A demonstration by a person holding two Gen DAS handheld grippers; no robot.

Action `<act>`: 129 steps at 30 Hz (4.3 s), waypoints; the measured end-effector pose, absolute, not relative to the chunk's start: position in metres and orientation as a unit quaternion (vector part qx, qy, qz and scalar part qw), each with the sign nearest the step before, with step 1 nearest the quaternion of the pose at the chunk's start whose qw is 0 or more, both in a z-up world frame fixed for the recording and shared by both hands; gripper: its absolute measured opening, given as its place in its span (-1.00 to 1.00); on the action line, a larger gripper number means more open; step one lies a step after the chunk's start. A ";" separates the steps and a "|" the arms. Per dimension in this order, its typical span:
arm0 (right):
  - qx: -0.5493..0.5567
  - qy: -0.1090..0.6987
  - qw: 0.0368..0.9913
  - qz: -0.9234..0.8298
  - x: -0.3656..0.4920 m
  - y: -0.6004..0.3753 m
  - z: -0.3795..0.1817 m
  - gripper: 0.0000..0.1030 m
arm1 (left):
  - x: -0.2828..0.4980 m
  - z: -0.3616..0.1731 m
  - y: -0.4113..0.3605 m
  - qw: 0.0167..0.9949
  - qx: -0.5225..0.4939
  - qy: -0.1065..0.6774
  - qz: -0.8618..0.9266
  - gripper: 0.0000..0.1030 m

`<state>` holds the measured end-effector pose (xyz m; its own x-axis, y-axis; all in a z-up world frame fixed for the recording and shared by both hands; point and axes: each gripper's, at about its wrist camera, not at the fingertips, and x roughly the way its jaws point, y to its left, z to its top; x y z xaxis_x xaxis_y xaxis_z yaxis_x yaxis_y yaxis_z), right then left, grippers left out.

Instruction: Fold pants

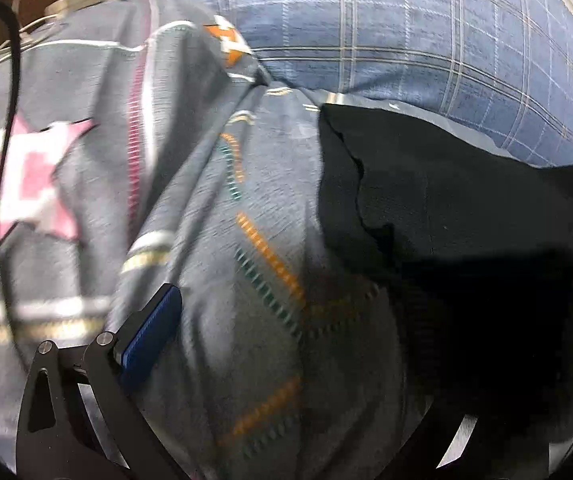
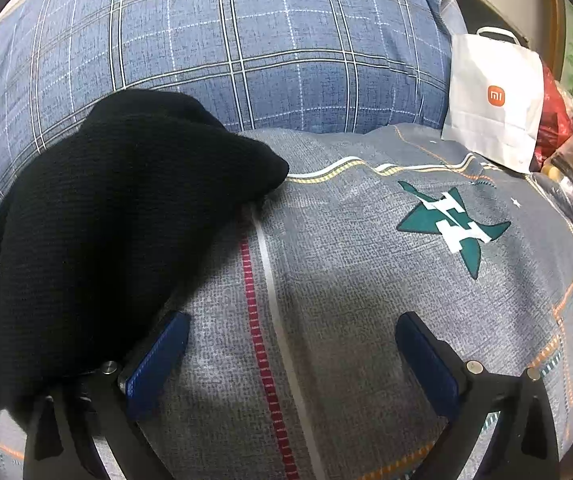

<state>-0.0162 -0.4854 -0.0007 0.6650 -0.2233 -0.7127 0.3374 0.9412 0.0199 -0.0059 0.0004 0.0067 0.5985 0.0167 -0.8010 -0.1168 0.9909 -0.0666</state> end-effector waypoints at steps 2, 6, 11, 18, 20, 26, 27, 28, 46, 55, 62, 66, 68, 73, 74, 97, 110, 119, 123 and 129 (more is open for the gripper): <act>0.099 0.387 0.905 -0.144 -0.027 -0.487 0.004 0.89 | -0.018 0.013 0.004 0.896 -0.069 0.438 0.038 0.99; 0.128 0.358 0.917 -0.119 -0.061 -0.480 0.025 0.87 | -0.047 0.036 0.013 0.909 -0.091 0.407 0.031 0.99; 0.087 0.328 0.937 -0.085 -0.092 -0.450 0.046 0.87 | -0.070 0.066 0.013 0.913 -0.107 0.393 0.017 0.98; 0.074 0.305 0.949 -0.030 -0.102 -0.418 0.061 0.85 | -0.091 0.085 0.004 0.920 -0.089 0.383 0.006 0.99; 0.081 0.313 0.946 -0.024 -0.103 -0.414 0.064 0.85 | -0.092 0.085 0.003 0.916 -0.099 0.389 0.003 0.99; 0.091 0.324 0.942 -0.020 -0.106 -0.412 0.059 0.85 | -0.095 0.077 -0.012 0.914 -0.099 0.393 -0.011 0.99; 0.093 0.327 0.940 -0.022 -0.106 -0.414 0.058 0.85 | -0.095 0.074 -0.015 0.913 -0.098 0.395 -0.014 0.99; 0.094 0.329 0.939 -0.024 -0.105 -0.416 0.057 0.85 | -0.094 0.072 -0.017 0.912 -0.098 0.398 -0.016 0.98; 0.138 0.302 0.941 -0.070 -0.026 -0.467 0.103 0.85 | -0.068 0.035 -0.041 0.896 -0.086 0.436 -0.020 0.99; 0.023 0.431 0.901 -0.039 0.032 -0.446 0.086 0.68 | -0.070 0.039 -0.038 0.896 -0.078 0.437 -0.016 0.99; 0.006 0.497 0.867 -0.036 -0.043 -0.460 0.036 0.68 | -0.071 0.034 -0.033 0.892 -0.090 0.443 -0.014 0.99; 0.004 0.486 0.874 -0.028 -0.082 -0.459 0.025 0.68 | -0.075 0.036 -0.034 0.892 -0.090 0.442 -0.016 0.99; 0.019 0.455 0.889 -0.040 -0.090 -0.471 0.037 0.68 | -0.077 0.039 -0.031 0.893 -0.097 0.440 -0.013 0.99; 0.134 0.397 0.907 -0.047 -0.070 -0.510 0.072 0.68 | -0.081 0.038 -0.017 0.884 -0.145 0.445 -0.014 0.98; 0.147 0.395 0.905 -0.052 -0.057 -0.518 0.072 0.68 | -0.082 0.037 -0.015 0.880 -0.156 0.449 -0.013 0.98; 0.207 0.337 0.910 -0.124 -0.188 -0.558 0.049 -0.91 | -0.084 0.028 -0.009 0.865 -0.188 0.464 -0.026 0.98; 0.323 0.318 0.886 -0.099 -0.198 -0.567 0.002 -0.12 | -0.076 0.021 -0.013 0.853 -0.236 0.464 -0.044 0.98; 0.293 0.297 0.902 -0.113 -0.180 -0.557 0.009 -0.87 | -0.054 0.025 -0.034 0.857 -0.214 0.461 -0.086 -0.70; 0.296 0.275 0.909 -0.103 -0.194 -0.559 0.027 -0.89 | -0.068 0.048 -0.031 0.869 -0.200 0.439 -0.112 -0.76; 0.290 0.271 0.913 -0.090 -0.220 -0.548 0.040 -0.89 | -0.103 0.064 -0.014 0.873 -0.178 0.438 -0.121 -0.77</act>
